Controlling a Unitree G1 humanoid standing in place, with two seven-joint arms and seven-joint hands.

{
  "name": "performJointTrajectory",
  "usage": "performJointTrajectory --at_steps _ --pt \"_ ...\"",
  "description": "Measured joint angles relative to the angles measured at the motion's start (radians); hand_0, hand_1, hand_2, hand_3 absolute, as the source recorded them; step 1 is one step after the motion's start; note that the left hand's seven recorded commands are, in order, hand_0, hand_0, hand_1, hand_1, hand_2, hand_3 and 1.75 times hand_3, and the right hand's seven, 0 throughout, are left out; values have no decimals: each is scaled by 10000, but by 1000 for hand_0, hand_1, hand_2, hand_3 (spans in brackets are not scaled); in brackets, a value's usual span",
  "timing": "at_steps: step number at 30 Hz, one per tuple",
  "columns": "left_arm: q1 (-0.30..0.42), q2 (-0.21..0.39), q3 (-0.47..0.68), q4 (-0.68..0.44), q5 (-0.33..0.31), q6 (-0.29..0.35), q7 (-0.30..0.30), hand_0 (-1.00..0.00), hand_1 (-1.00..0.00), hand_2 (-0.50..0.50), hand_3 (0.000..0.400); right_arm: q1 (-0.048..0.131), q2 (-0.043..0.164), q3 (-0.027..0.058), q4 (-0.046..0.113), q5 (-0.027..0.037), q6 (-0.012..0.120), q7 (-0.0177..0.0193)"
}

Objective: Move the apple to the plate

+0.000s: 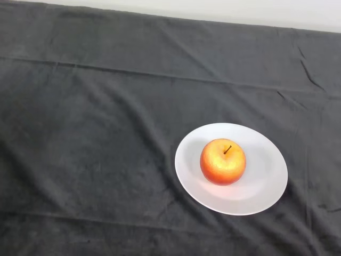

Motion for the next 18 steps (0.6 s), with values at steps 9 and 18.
performJointTrajectory --at_steps 9,18 --pt "0 -34 264 0 39 0 -91 0 0 0 0 0 -1 0 0 0 0 0" --pt "0 -234 267 0 67 0 -260 0 0 0 0 0 1 0 0 0 0 0"
